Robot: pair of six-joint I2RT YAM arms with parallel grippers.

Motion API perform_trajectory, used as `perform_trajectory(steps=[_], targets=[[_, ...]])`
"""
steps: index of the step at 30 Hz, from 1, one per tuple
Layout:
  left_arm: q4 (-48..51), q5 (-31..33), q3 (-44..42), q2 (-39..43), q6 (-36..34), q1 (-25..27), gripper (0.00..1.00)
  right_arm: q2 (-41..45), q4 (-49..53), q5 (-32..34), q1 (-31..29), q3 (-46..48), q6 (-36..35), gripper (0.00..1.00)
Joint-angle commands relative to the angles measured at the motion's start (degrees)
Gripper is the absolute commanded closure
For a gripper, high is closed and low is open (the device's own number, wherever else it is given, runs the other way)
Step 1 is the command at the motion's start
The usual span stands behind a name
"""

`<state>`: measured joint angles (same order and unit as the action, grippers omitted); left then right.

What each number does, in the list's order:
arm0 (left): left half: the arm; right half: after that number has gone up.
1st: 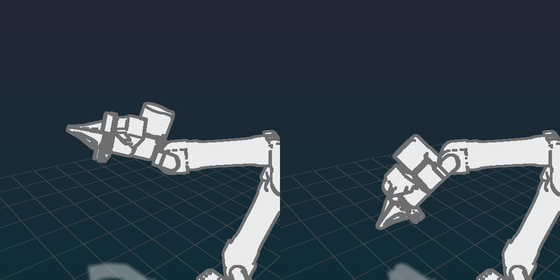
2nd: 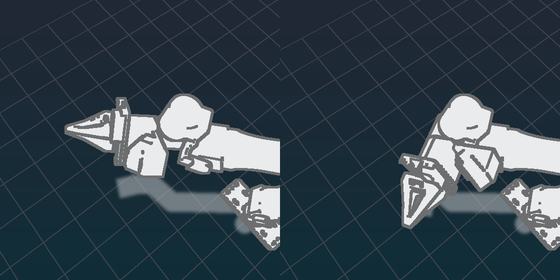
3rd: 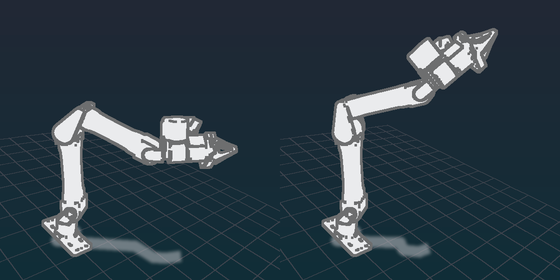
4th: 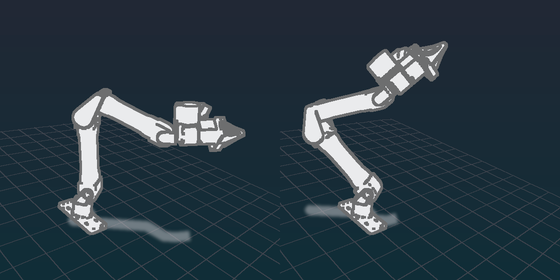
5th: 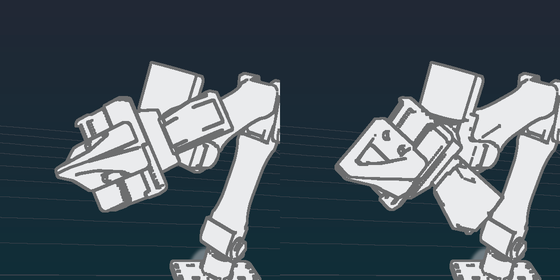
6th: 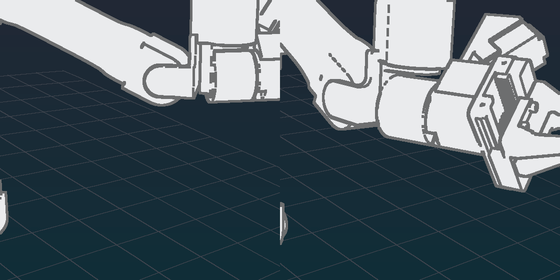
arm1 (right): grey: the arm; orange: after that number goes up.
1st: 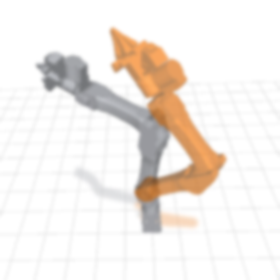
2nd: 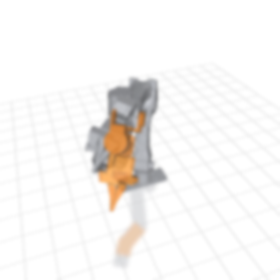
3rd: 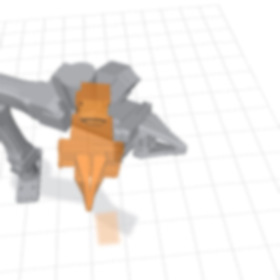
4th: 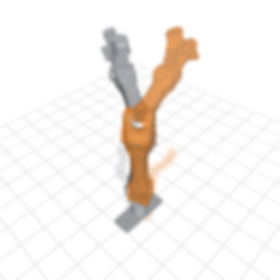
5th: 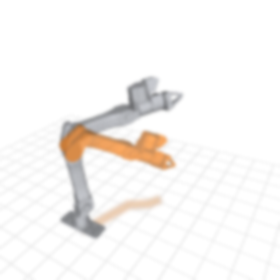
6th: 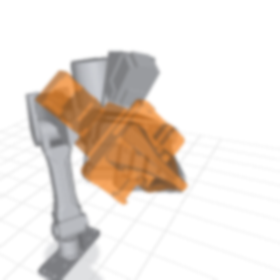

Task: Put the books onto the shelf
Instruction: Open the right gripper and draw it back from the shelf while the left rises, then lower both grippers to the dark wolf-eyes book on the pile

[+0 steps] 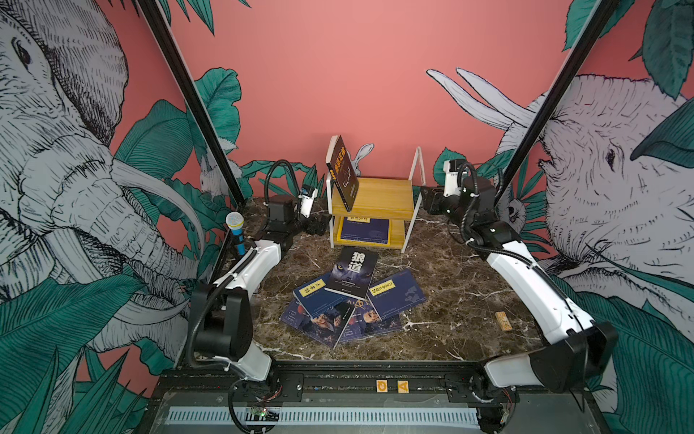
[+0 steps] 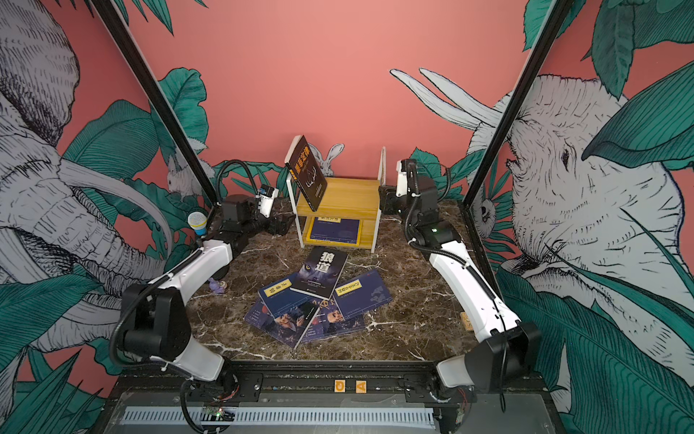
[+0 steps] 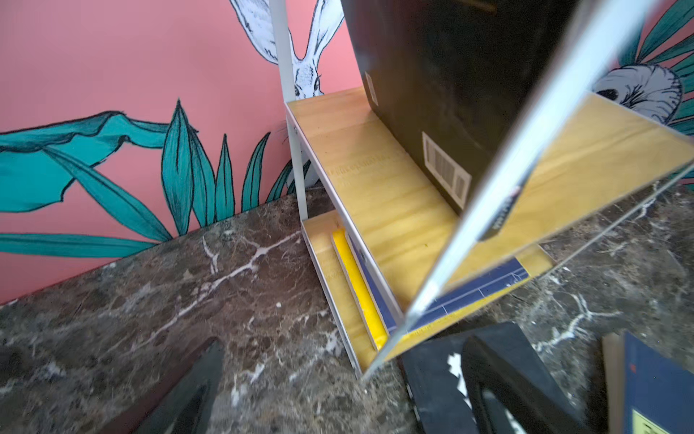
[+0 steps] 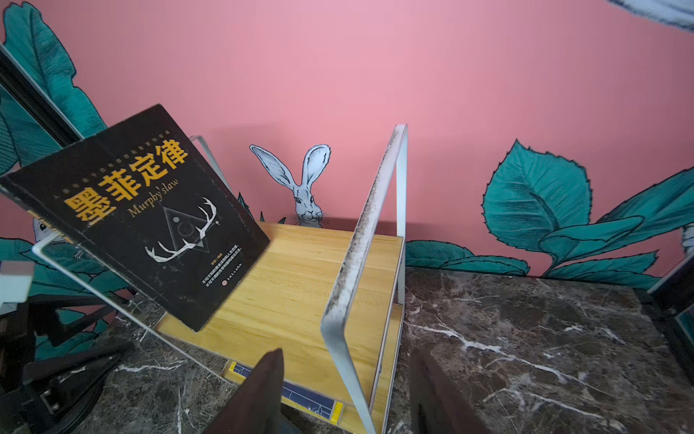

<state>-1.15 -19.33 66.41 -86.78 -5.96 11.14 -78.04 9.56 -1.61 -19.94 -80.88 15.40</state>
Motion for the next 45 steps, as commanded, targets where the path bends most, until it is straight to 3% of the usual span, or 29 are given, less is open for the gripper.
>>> perform_trajectory(steps=[1,6,10,16,21,24,26,29,34,39,45], targets=[[10.35,-0.28,-1.62,7.84,3.88,-0.05,0.01,5.51,1.64,1.82,0.08,2.86,0.09,0.42],[16.5,-3.68,-7.08,12.65,10.9,-0.13,0.01,14.9,0.7,1.91,-1.06,15.64,7.14,0.42],[11.58,-9.01,-13.21,12.5,17.5,-0.09,0.01,19.97,-2.28,5.04,-5.77,26.3,15.11,0.45],[2.96,-11.7,-18.66,8.64,27.64,-0.14,0.01,21.87,-10.41,11.94,-15.19,40.01,31.44,0.5],[-4.62,-17.56,-22.3,4.92,33.96,-0.12,0.01,15.49,-17.92,14.21,-22.05,45.79,42.24,0.55],[-5.91,-17.38,-22.91,3.11,35.94,-0.08,0.01,9.94,-16.2,13.44,-23.05,43.85,46.3,0.54],[-6.45,-17.69,-22.53,1.58,36.45,-0.07,0.03,7.01,-20.22,12.16,-23.37,43.85,49.01,0.53],[-6.69,-18.94,-21.15,-1.91,37.38,-0.02,0.13,1.86,-26.21,10.5,-23.74,43.65,53.35,0.52],[-4.59,-19.45,-18.51,-5.83,38.39,-0.11,0.4,-6.6,-35.85,7.02,-24.22,42.48,60.07,0.49],[-4.95,-18.99,-18.75,-6.89,38.68,0.11,0.43,-14.79,-44.14,3.57,-24.26,41.65,66.16,0.45],[-3.22,-18.55,-17.32,-9.31,38.25,0.25,0.49,-19.47,-42.06,2.68,-24.19,39.53,67.37,0.44]])
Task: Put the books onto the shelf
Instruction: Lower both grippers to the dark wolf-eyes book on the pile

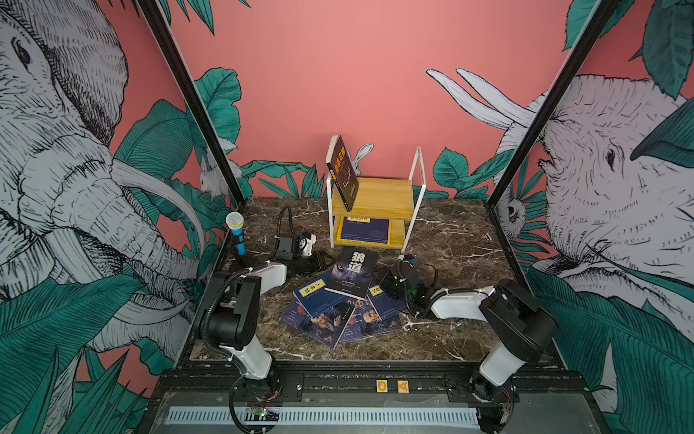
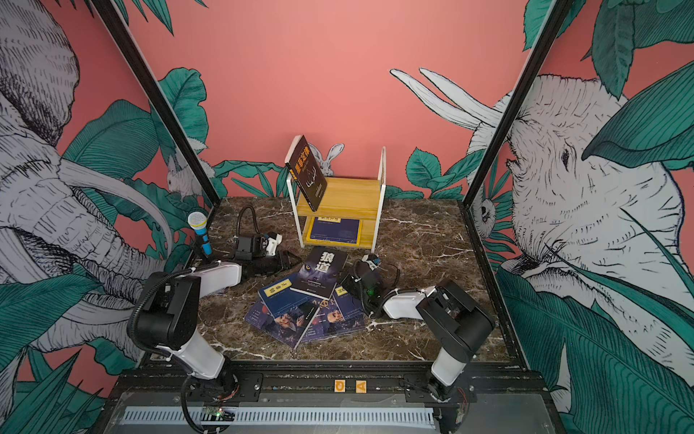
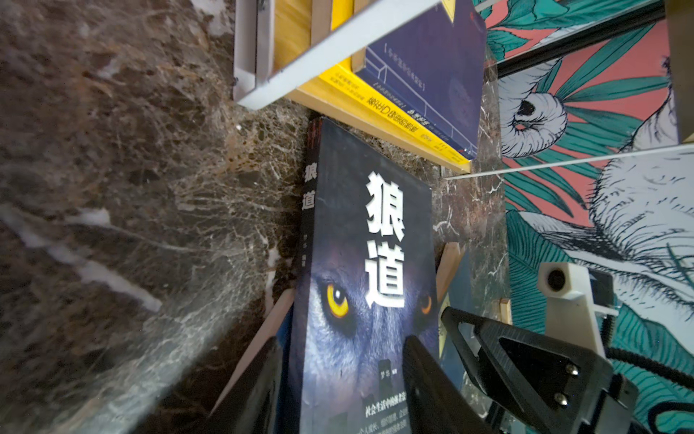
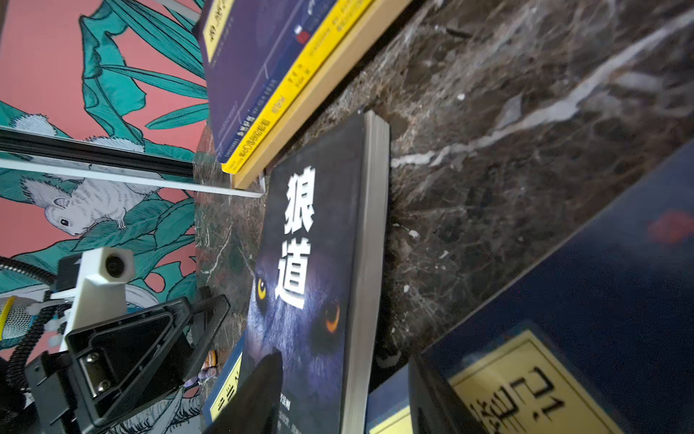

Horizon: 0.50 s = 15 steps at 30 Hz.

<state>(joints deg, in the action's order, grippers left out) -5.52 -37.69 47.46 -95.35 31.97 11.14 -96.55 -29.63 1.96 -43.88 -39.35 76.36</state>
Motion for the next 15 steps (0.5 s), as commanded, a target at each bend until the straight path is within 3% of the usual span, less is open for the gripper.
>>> perform_trajectory(steps=[1,15], targets=[[1.53,-0.19,1.84,-1.02,0.24,0.3,0.49,-1.61,-2.77,-1.24,-0.26,-2.21,6.67,0.44],[3.94,0.51,3.28,-5.18,-1.45,2.47,0.61,-12.77,-12.19,-4.61,-0.29,-1.71,15.75,0.47]])
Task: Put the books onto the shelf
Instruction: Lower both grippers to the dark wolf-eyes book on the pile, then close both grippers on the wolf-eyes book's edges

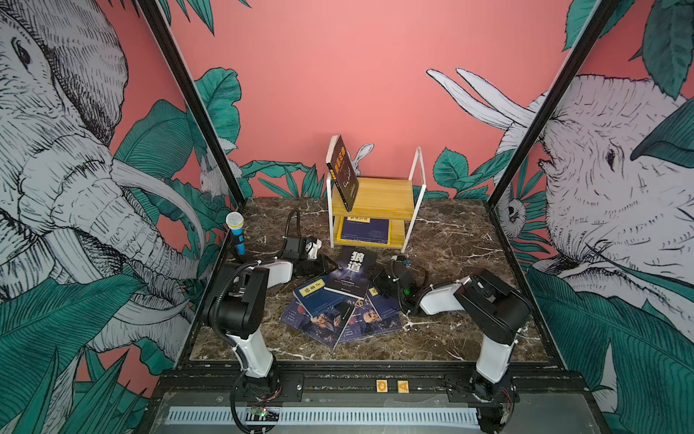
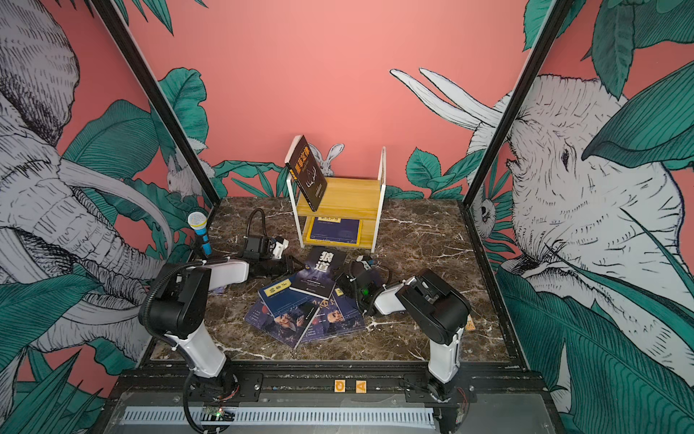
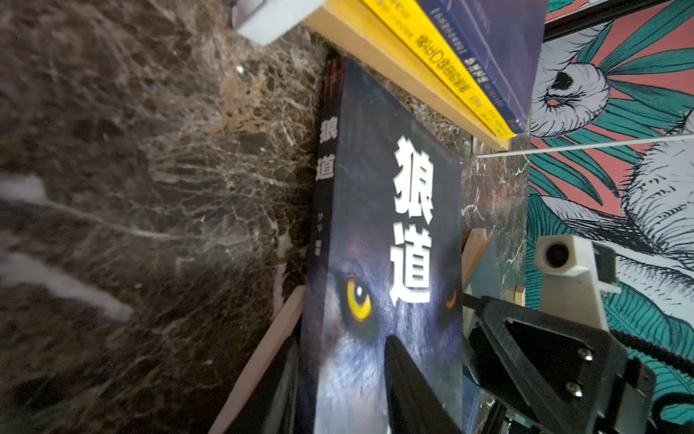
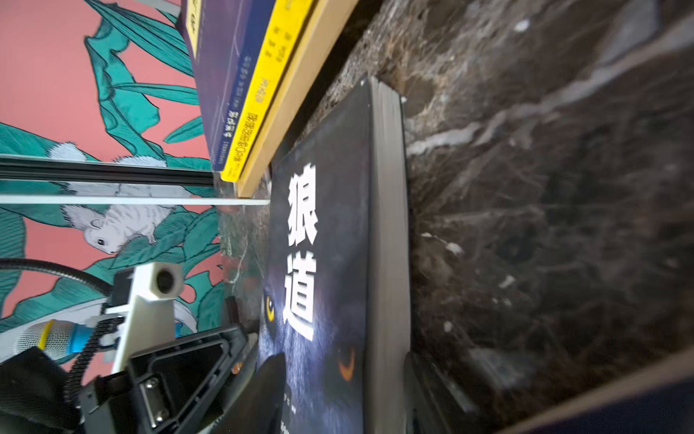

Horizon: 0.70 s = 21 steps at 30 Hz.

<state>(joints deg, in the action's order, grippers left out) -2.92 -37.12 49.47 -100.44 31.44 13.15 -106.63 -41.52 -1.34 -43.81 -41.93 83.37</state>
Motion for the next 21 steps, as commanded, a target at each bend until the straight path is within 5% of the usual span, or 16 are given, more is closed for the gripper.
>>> perform_trajectory(steps=[1,14,21], targets=[[1.34,-0.05,1.33,-0.19,-1.09,0.56,0.62,-3.05,-0.47,-1.38,-0.33,0.89,8.82,0.47],[1.42,-1.04,1.84,-0.98,-1.31,2.12,0.73,-4.21,-0.91,-1.86,-0.42,-0.22,8.3,0.48],[0.42,-2.29,1.64,1.68,0.54,3.05,0.79,-1.98,0.58,-2.85,-0.46,-1.22,5.2,0.78]])
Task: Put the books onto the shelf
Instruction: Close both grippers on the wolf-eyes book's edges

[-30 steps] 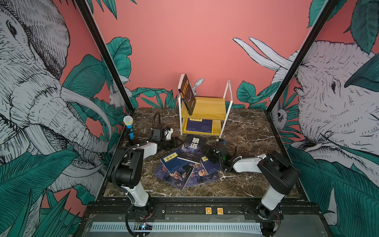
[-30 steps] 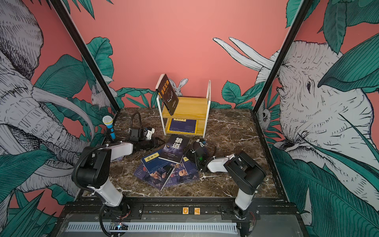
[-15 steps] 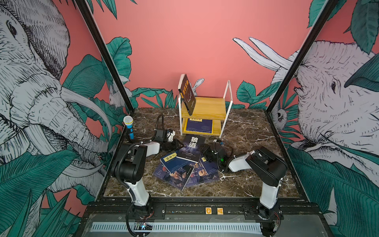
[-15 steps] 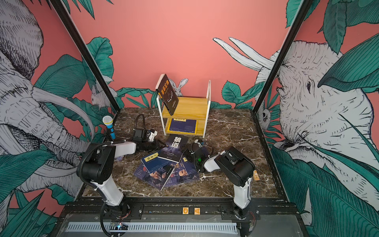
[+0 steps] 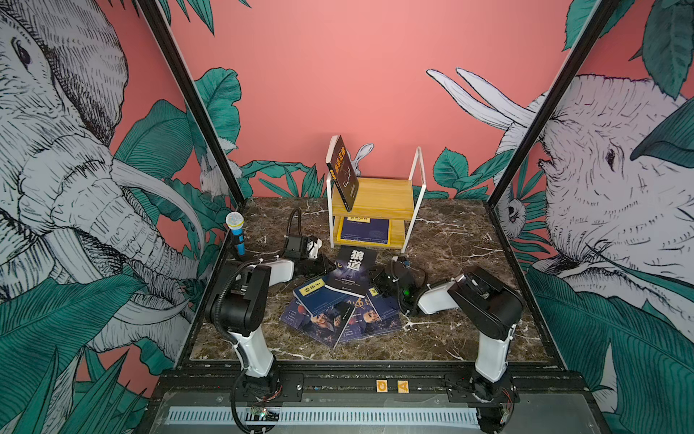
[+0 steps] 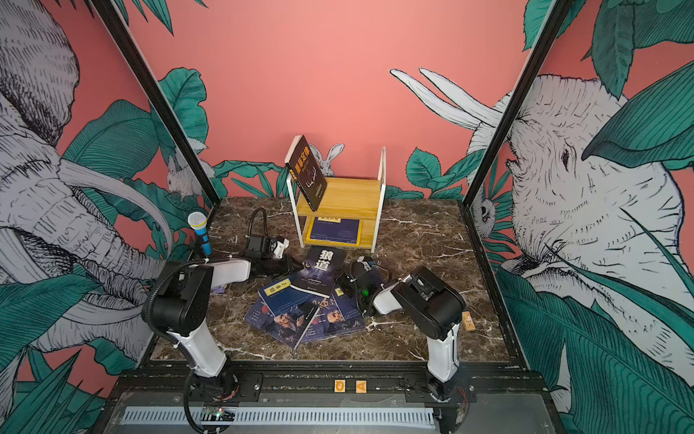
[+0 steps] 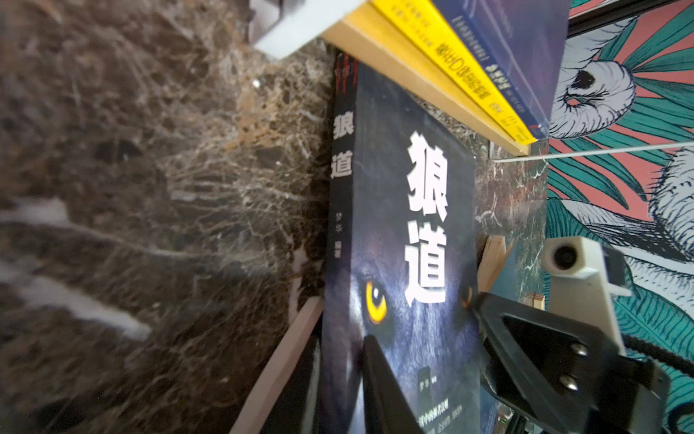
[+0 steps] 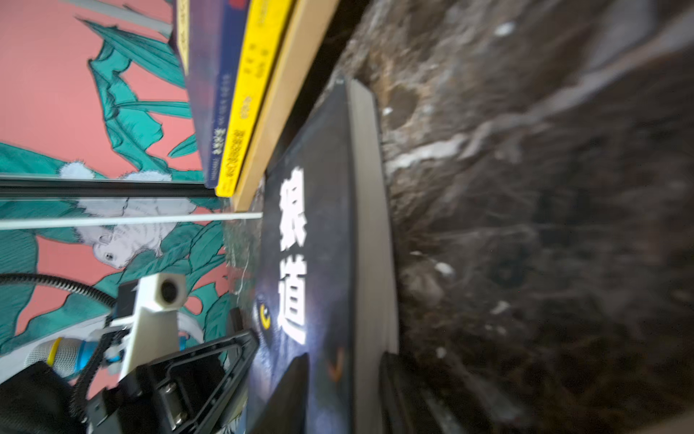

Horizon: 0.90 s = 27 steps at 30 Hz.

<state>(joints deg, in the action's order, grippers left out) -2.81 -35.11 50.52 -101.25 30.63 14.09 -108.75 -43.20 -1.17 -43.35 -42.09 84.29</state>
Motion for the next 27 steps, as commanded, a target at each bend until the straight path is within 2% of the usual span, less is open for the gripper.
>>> perform_trajectory(steps=[1,6,11,15,17,22,27], targets=[[-0.08,-4.66,0.41,3.0,1.9,2.17,0.79,0.58,2.57,-2.84,-0.92,-1.0,3.87,0.81],[-0.9,-5.6,-0.25,5.93,3.12,2.26,0.76,2.16,1.98,-2.68,-0.91,-0.03,2.75,1.0],[-0.49,-4.83,-1.12,6.71,2.84,2.18,0.67,4.05,-0.01,-3.18,-1.12,1.43,1.94,1.0],[-2.64,-6.91,-1.31,5.74,5.31,2.26,0.66,4.6,0.02,-3.97,-1.77,1.31,0.2,1.0],[-2.6,-7.53,-0.68,4.96,5.98,2.3,0.69,4.51,-0.57,-4.1,-2.39,1.22,0.0,1.0],[-1.66,-6.92,-1.17,6.44,5.99,2.33,0.84,5.0,-0.85,-4.18,-2.89,1.48,-0.51,1.0],[-2.78,-7.13,-2.38,7.22,6.33,2.47,0.88,6.7,1.61,-3.79,-3.65,0.75,-2.87,1.0]])
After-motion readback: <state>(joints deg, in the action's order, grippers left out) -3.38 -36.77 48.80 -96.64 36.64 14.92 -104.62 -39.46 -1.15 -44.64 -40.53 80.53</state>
